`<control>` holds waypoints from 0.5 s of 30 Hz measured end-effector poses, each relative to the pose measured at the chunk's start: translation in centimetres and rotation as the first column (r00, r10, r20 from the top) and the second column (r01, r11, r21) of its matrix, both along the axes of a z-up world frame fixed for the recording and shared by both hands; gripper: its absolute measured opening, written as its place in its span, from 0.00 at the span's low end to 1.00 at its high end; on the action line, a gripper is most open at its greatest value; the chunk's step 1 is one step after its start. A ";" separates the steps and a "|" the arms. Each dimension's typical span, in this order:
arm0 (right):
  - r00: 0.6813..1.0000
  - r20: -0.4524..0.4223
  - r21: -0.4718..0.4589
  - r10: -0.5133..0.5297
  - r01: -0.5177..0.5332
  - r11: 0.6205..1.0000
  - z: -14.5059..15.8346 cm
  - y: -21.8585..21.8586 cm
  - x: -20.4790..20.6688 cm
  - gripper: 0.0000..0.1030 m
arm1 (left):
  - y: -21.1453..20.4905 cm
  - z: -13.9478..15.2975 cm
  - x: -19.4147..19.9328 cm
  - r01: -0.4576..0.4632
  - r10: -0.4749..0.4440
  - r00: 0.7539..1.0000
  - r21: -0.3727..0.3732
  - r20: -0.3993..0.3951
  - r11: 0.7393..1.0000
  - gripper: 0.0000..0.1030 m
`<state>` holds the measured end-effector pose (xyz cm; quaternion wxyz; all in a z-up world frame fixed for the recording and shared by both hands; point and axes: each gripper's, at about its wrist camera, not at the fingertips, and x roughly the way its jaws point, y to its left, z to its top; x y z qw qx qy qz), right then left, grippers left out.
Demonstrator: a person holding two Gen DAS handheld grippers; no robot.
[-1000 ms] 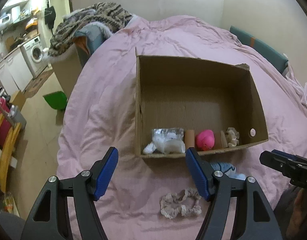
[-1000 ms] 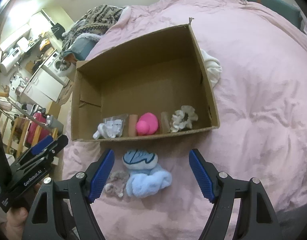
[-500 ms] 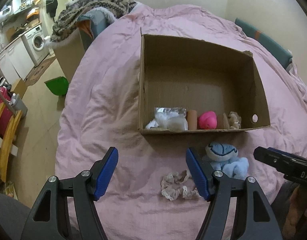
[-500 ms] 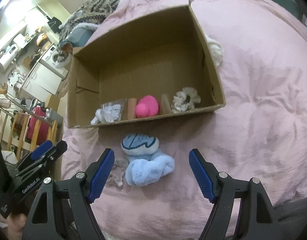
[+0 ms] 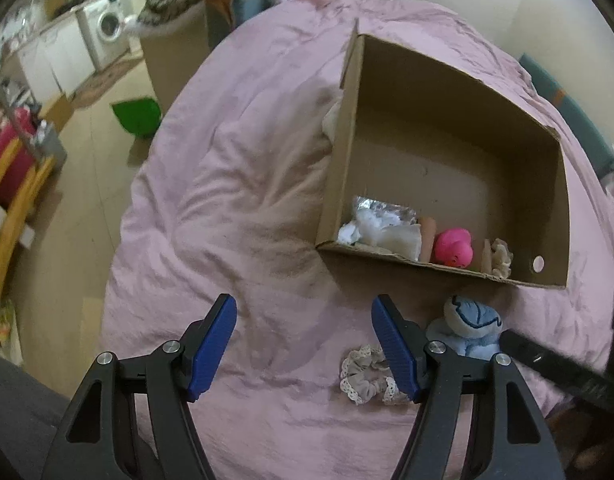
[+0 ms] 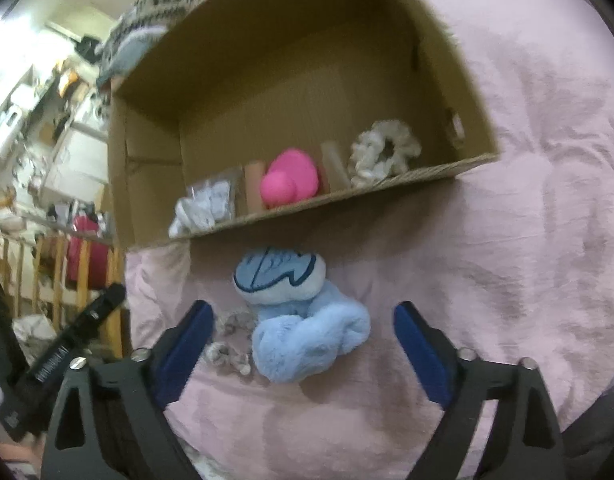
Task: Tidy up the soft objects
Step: 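Grasp the light blue plush with the right tool while the left tool grasps the grey scrunchie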
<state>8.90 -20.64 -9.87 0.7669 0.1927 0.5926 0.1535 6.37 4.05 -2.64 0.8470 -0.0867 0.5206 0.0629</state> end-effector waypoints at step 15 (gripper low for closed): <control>0.984 -0.030 -0.199 0.178 -0.180 0.963 -2.4 4.5 -0.1 0.33 | -1.1 -0.7 0.4 0.045 -0.045 0.999 0.014 -0.021 0.999 0.65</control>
